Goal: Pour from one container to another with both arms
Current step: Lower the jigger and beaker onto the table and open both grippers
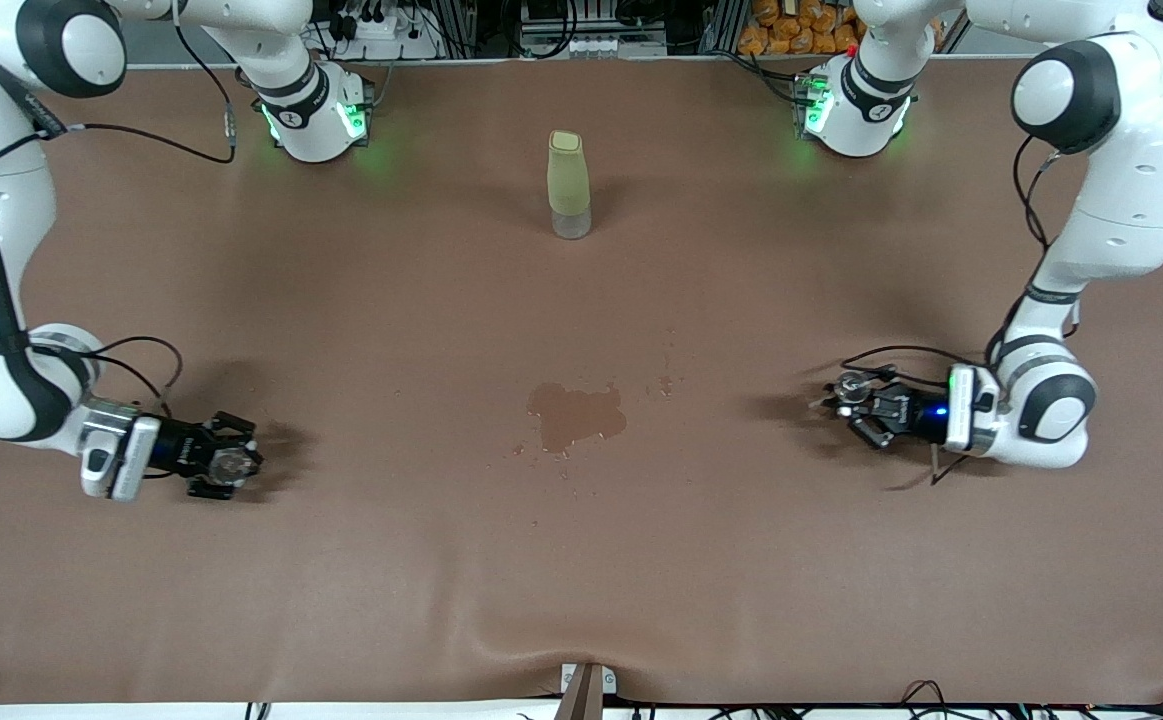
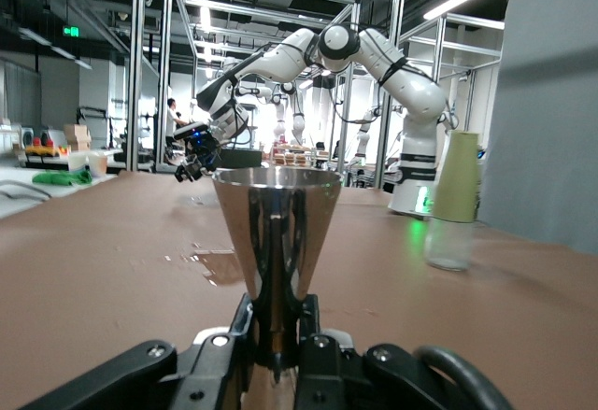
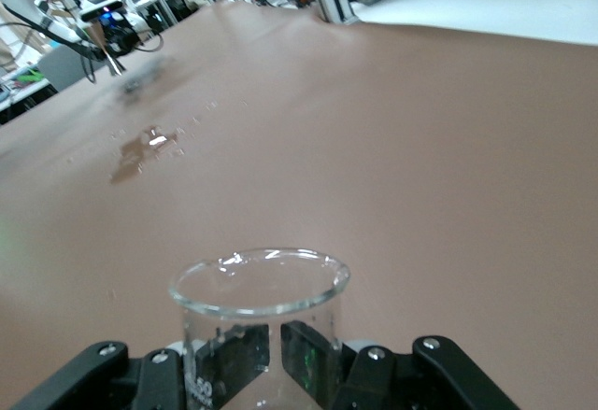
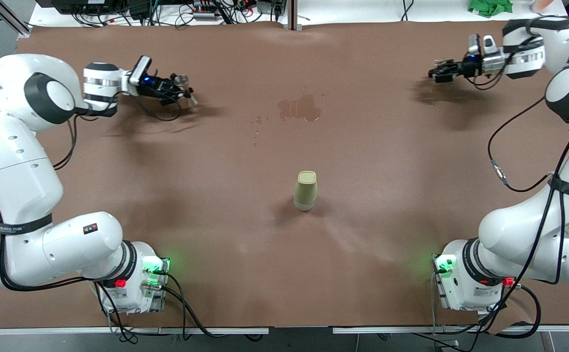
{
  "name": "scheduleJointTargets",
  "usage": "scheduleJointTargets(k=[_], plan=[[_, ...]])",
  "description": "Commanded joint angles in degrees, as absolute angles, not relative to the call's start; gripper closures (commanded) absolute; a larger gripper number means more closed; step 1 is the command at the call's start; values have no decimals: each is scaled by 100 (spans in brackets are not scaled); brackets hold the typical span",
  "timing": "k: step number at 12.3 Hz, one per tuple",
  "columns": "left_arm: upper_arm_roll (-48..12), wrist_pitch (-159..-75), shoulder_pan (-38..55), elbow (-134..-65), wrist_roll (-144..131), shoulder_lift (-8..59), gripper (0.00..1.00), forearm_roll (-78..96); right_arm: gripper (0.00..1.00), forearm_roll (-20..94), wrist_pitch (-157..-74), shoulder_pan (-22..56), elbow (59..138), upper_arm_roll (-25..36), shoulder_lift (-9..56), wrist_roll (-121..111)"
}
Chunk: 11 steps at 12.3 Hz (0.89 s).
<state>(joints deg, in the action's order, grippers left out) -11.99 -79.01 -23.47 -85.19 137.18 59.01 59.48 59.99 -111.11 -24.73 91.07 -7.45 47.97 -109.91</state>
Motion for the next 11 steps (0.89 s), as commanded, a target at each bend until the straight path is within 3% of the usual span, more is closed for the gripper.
scheduleJointTargets(k=[1, 7, 8, 9, 11], plan=[[-1248, -7690, -2776, -8482, 13229, 5906, 100, 5390, 100, 5801, -10986, -2856, 8702, -853, 5246, -11293], [-1230, -7699, -2997, -8446, 13596, 6143, 100, 5352, 100, 5827, -10995, -2962, 8613, -853, 5484, -11470], [-1230, -7708, -3067, -8446, 13631, 6196, 100, 5379, 38, 5818, -10995, -2962, 8613, -844, 5476, -11461], [-1230, -7708, -3076, -8438, 13658, 6248, 100, 5379, 0, 5836, -10986, -2988, 8613, -852, 5484, -11461], [-1230, -7717, -3173, -8438, 13667, 6258, 100, 5370, 0, 5810, -10978, -3076, 8613, -853, 5467, -11443]])
